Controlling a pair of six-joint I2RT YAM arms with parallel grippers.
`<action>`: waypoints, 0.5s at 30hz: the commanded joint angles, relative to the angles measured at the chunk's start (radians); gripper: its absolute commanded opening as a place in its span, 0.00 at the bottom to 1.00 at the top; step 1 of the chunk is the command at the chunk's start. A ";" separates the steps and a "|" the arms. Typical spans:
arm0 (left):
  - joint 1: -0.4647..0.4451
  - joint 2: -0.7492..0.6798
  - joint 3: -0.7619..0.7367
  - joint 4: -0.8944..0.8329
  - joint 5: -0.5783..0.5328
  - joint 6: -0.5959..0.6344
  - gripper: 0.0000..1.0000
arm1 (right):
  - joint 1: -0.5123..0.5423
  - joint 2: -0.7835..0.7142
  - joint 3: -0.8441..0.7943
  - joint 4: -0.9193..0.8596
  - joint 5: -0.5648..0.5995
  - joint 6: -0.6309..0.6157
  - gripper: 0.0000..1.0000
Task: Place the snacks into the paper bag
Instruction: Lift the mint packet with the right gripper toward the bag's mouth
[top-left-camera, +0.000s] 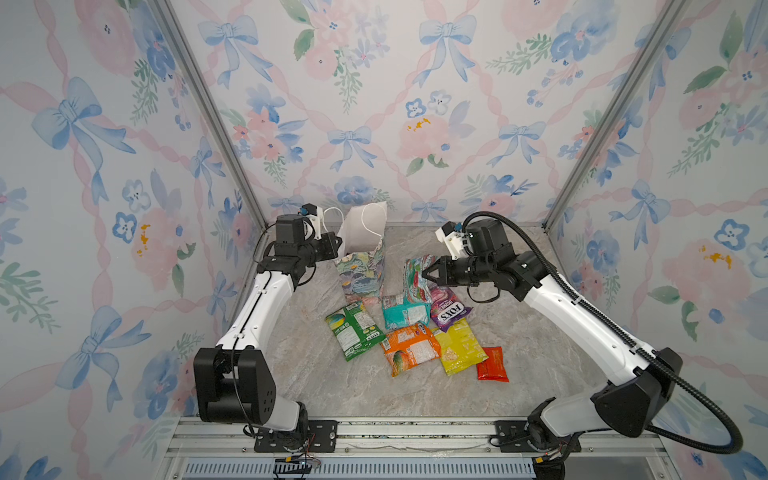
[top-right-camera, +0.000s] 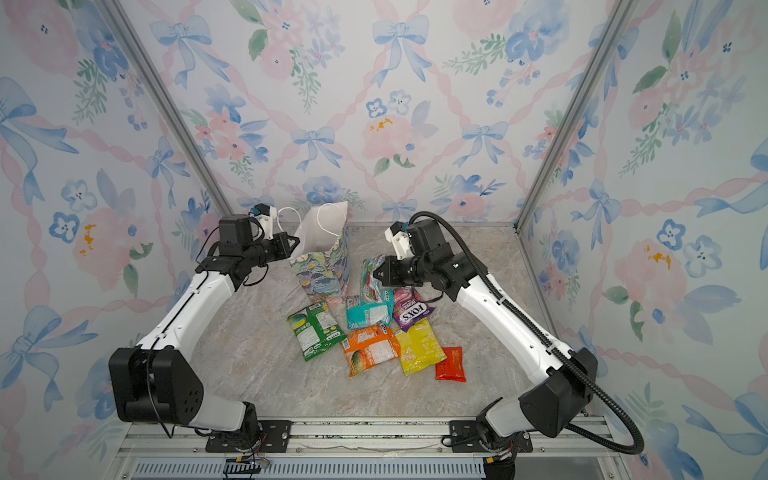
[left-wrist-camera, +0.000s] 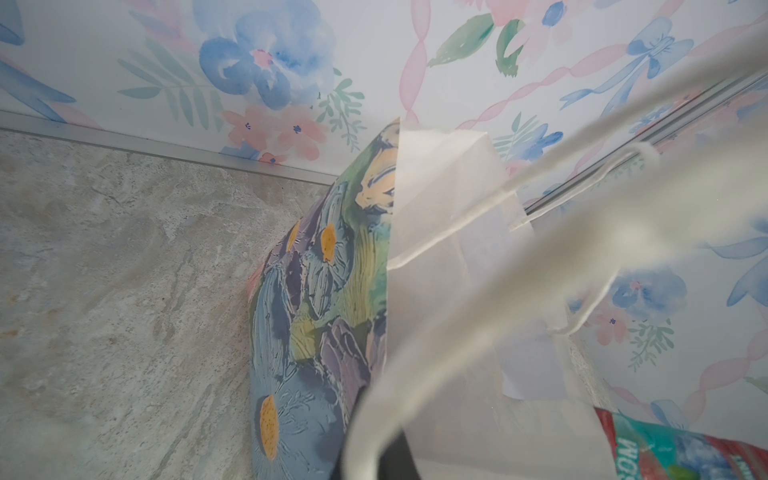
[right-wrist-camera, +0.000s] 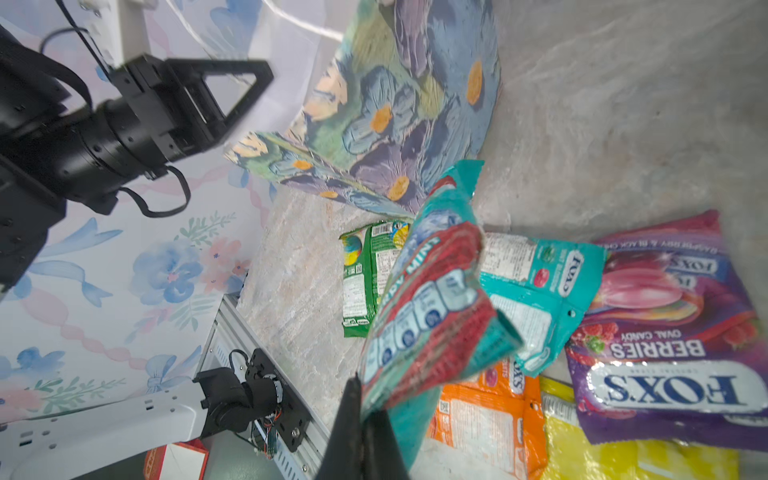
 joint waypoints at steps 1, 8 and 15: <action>0.004 -0.007 -0.017 -0.008 0.020 0.029 0.00 | -0.004 0.029 0.114 0.044 0.004 -0.031 0.00; 0.004 -0.007 -0.018 -0.008 0.023 0.030 0.00 | 0.050 0.095 0.297 0.023 0.007 -0.063 0.00; 0.004 -0.005 -0.018 -0.006 0.029 0.031 0.00 | 0.125 0.184 0.484 0.001 0.014 -0.096 0.00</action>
